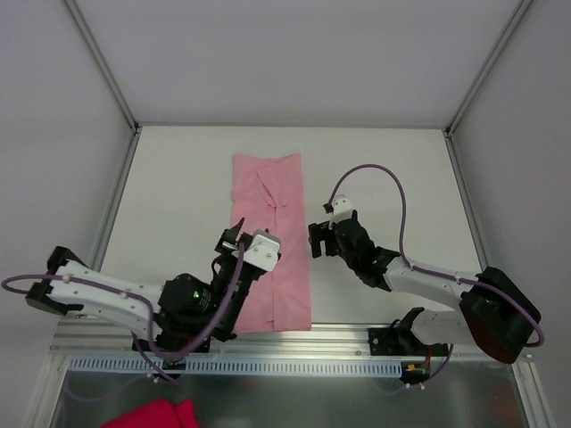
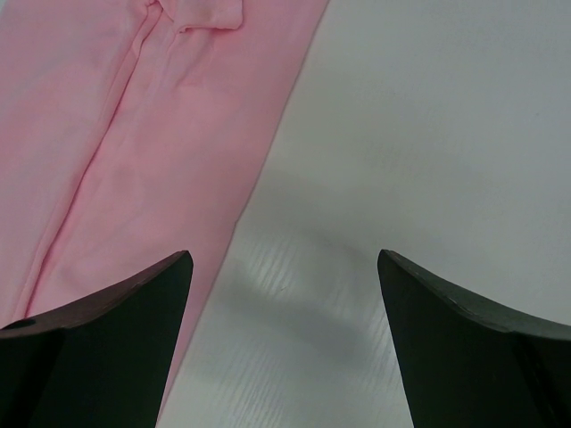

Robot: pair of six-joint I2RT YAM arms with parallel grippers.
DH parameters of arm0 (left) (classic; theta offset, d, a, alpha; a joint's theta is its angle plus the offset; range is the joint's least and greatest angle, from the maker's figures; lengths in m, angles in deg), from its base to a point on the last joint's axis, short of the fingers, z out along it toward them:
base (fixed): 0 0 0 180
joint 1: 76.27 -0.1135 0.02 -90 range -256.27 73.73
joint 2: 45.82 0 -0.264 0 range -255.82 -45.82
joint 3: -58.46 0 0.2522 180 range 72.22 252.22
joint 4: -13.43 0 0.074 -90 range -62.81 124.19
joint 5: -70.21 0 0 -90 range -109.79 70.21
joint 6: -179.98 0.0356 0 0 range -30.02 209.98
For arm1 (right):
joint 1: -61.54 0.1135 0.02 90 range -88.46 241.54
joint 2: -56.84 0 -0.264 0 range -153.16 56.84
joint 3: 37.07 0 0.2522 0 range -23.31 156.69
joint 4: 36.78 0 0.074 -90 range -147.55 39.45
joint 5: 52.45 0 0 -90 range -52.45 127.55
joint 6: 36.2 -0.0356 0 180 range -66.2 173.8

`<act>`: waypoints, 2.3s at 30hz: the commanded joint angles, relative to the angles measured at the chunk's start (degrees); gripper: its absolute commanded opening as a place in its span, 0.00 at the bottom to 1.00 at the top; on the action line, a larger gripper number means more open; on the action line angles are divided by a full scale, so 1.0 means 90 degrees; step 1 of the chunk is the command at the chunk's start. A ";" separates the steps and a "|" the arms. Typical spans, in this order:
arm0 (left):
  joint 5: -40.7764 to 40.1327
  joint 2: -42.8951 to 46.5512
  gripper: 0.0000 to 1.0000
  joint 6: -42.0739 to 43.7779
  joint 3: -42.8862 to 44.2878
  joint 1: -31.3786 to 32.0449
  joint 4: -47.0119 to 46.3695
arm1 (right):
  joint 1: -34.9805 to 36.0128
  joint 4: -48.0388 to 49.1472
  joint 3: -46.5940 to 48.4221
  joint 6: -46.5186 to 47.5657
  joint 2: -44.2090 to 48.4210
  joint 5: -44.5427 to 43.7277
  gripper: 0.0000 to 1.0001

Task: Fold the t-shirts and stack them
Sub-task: Grab the bottom of the folded rectangular tshirt with both arms

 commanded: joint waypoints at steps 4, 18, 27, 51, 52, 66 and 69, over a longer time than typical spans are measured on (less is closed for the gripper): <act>-0.0891 0.2299 0.50 -0.6945 -0.0995 0.0435 0.5373 | 0.0056 0.0249 0.0284 0.0093 -0.0150 -0.0009 0.91; -0.0892 0.2233 0.48 -0.9190 -0.2201 0.0727 0.5666 | 0.0300 0.0025 0.0479 0.0132 -0.0316 -0.0263 0.90; -0.0902 0.1883 0.48 -0.8828 -0.3247 0.0903 0.4082 | 0.0602 0.0025 0.0479 0.0093 -0.0551 -0.0526 0.91; -0.0484 0.3064 0.81 -1.0125 -0.2368 -0.0589 0.6688 | 0.0700 0.0054 0.0567 0.0239 -0.0717 -0.0781 0.92; -0.0172 0.3200 0.82 -1.1800 -0.2223 -0.0949 0.7483 | 0.0691 0.0034 0.0596 0.0258 -0.0669 -0.0819 0.93; 0.3413 0.2135 0.99 -1.1541 -0.2161 -0.4279 0.7486 | -0.0013 -0.0044 0.0489 0.0151 -0.0063 0.0020 1.00; 0.5204 0.2177 0.99 -1.1262 -0.2680 -0.5822 0.6634 | -0.0022 -0.0073 0.0450 0.0151 0.0025 0.0040 1.00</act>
